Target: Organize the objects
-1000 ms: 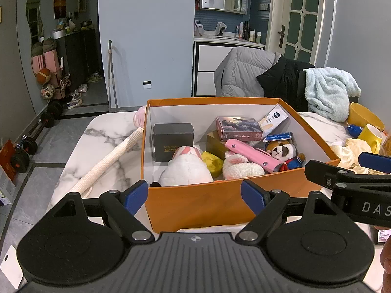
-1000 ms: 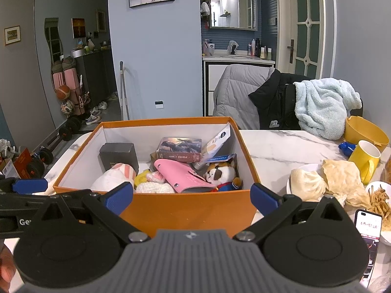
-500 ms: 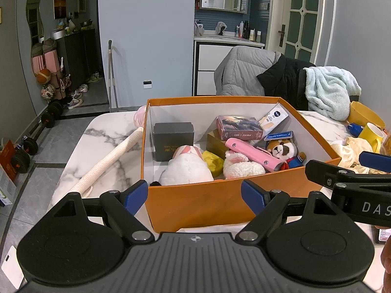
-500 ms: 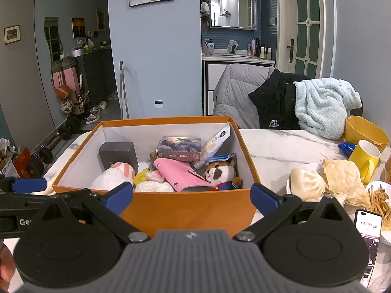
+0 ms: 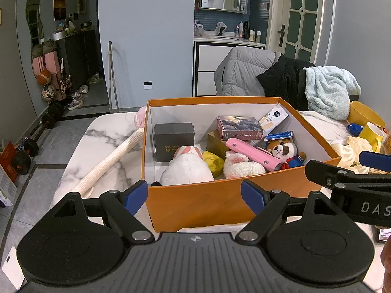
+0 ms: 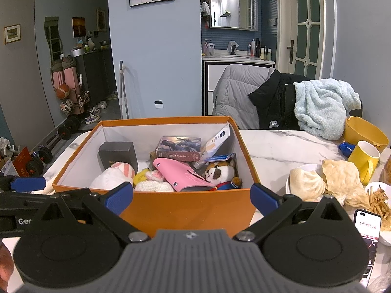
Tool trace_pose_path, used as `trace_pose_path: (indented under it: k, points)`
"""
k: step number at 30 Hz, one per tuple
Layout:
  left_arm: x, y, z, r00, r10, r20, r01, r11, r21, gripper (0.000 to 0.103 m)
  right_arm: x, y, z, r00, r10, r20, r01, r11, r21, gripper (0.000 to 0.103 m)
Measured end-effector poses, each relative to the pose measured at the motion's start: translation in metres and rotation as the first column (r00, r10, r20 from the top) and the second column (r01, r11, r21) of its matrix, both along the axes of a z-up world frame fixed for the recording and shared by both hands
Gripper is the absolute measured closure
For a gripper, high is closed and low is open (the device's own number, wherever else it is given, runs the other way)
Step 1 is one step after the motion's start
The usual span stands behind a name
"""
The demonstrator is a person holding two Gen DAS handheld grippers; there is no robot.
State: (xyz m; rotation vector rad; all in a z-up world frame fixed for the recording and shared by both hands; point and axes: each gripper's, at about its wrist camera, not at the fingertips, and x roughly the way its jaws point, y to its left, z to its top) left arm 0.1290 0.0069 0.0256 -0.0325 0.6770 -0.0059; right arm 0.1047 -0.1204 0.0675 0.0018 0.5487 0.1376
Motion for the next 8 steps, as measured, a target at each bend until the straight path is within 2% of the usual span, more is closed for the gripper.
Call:
trace_pose_path:
  k: [8]
  points:
    - [-0.0002, 0.0026, 0.0000, 1.000, -0.004, 0.007, 0.004, 1.000, 0.003, 0.005, -0.0004, -0.0012, -0.0008, 1.000, 0.000, 0.000, 0.000, 1.000, -0.002, 0.001]
